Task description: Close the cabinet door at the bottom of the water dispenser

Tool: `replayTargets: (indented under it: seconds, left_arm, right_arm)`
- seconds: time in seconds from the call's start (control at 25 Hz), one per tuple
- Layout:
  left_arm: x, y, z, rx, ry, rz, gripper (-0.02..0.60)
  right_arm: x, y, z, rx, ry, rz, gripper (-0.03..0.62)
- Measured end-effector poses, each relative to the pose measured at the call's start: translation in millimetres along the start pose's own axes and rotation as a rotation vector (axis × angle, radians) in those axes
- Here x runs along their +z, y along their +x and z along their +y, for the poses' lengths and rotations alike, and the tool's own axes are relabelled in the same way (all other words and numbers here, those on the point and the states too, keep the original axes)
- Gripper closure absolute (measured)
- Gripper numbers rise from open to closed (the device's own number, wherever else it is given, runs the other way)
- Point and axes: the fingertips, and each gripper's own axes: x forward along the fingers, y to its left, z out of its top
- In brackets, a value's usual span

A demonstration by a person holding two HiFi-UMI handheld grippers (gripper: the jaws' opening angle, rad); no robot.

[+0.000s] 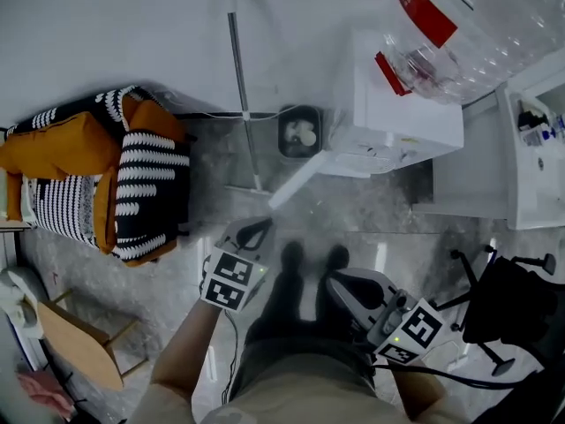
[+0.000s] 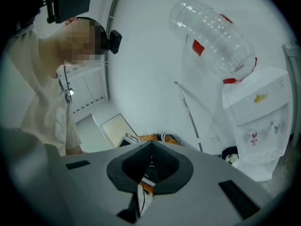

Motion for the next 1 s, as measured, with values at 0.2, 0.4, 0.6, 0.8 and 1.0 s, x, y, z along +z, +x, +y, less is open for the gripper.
replayTargets:
  seconds: [0.2,0.4,0.6,0.8,1.0]
  left_arm:
    - [-19,53,9,0.017,-0.043,0.030,0.588]
    - [-58,111,24,0.041,-0.081,0.090,0.588]
    - [-97,160,50,0.095,-0.088,0.140,0.588]
    - [-145,201,77,0.146,-0.081,0.202,0.588]
    - [-197,233,81,0.120,-0.079,0.293,0.586]
  right_arm:
    - [-20,-2,-46,-0.025,0.059,0.013,0.586]
    - [-52,-13,-90,-0.088,0.089,0.042,0.586]
    - [-82,-19,-116,-0.108,0.110,0.090,0.586]
    - [-110,-17,-133,-0.118,0.142,0.123,0.586]
    - [-146,-13,-137,-0.091,0.161,0.185,0.585]
